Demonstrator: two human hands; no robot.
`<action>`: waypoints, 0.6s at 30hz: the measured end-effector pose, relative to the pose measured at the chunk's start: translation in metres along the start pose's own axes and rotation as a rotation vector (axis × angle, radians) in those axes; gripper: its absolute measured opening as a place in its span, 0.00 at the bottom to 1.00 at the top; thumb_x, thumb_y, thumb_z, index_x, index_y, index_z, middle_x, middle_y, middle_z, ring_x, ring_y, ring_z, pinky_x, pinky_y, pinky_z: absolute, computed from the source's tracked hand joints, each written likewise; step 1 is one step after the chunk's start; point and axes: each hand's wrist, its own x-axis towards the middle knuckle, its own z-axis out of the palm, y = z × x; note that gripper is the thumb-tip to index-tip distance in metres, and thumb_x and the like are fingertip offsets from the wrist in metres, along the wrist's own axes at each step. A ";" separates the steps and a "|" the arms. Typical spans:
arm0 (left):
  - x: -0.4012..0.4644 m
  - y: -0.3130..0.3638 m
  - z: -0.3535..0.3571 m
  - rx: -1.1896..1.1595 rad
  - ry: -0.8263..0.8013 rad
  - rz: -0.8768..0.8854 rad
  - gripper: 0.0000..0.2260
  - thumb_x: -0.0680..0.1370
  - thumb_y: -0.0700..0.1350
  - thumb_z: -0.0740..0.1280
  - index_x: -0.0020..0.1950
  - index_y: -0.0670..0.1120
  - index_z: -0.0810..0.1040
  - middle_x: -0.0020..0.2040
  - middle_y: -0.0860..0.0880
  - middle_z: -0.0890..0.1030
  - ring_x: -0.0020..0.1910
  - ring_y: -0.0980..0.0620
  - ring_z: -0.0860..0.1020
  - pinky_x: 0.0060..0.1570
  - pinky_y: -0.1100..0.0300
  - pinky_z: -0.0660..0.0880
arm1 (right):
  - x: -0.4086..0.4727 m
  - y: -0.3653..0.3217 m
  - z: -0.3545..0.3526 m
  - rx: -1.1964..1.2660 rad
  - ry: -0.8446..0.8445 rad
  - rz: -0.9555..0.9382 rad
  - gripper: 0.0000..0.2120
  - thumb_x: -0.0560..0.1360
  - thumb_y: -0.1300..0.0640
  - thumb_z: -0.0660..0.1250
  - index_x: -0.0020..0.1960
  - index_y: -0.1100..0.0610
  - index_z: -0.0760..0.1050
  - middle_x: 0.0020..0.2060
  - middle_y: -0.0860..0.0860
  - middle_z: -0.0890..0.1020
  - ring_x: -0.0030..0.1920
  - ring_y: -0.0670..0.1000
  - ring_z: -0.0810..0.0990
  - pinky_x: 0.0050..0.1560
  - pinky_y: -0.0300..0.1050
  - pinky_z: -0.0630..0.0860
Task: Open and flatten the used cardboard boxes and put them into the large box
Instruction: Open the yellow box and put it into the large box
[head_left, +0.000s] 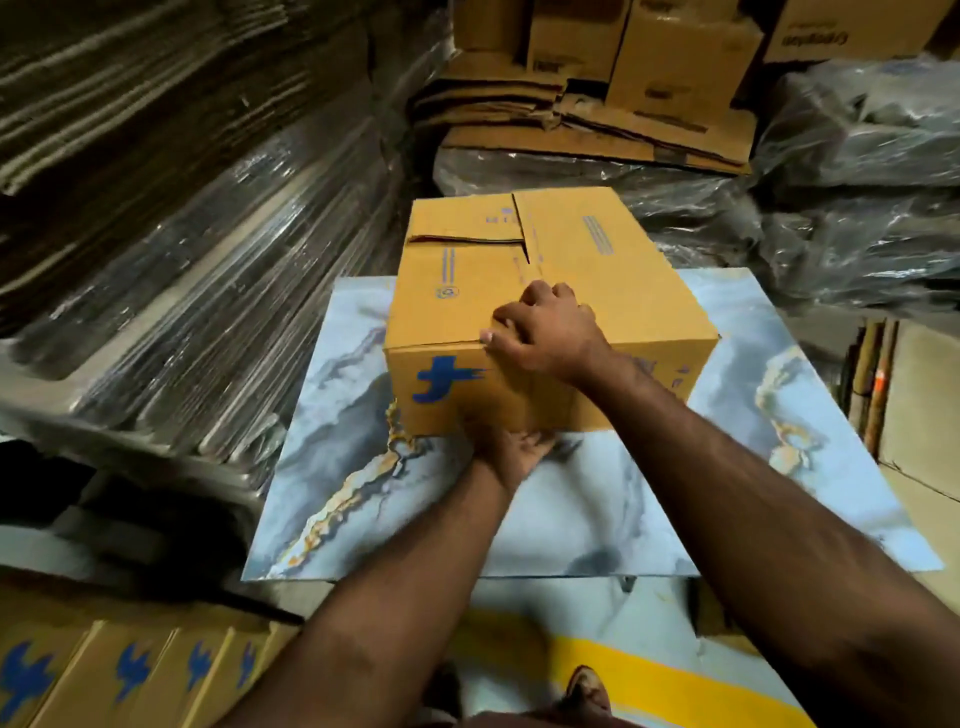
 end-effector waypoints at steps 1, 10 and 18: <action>-0.003 -0.003 -0.003 0.003 0.025 -0.048 0.26 0.85 0.56 0.51 0.77 0.42 0.62 0.76 0.40 0.65 0.75 0.39 0.63 0.70 0.41 0.62 | -0.002 0.009 0.014 0.046 -0.011 0.011 0.26 0.78 0.35 0.59 0.71 0.46 0.71 0.63 0.57 0.71 0.65 0.60 0.68 0.61 0.58 0.72; -0.012 0.030 -0.011 0.396 0.262 -0.241 0.32 0.83 0.60 0.41 0.66 0.35 0.69 0.69 0.35 0.73 0.69 0.38 0.71 0.69 0.46 0.66 | -0.011 0.047 0.062 0.677 0.005 0.162 0.12 0.77 0.46 0.64 0.55 0.47 0.83 0.43 0.47 0.80 0.43 0.46 0.78 0.46 0.43 0.72; -0.039 0.077 0.000 0.907 -0.033 -0.304 0.26 0.84 0.54 0.50 0.73 0.36 0.66 0.71 0.37 0.70 0.67 0.39 0.73 0.55 0.49 0.75 | -0.014 0.057 0.041 1.332 0.087 0.468 0.09 0.83 0.60 0.60 0.53 0.64 0.77 0.41 0.59 0.79 0.36 0.51 0.76 0.38 0.40 0.74</action>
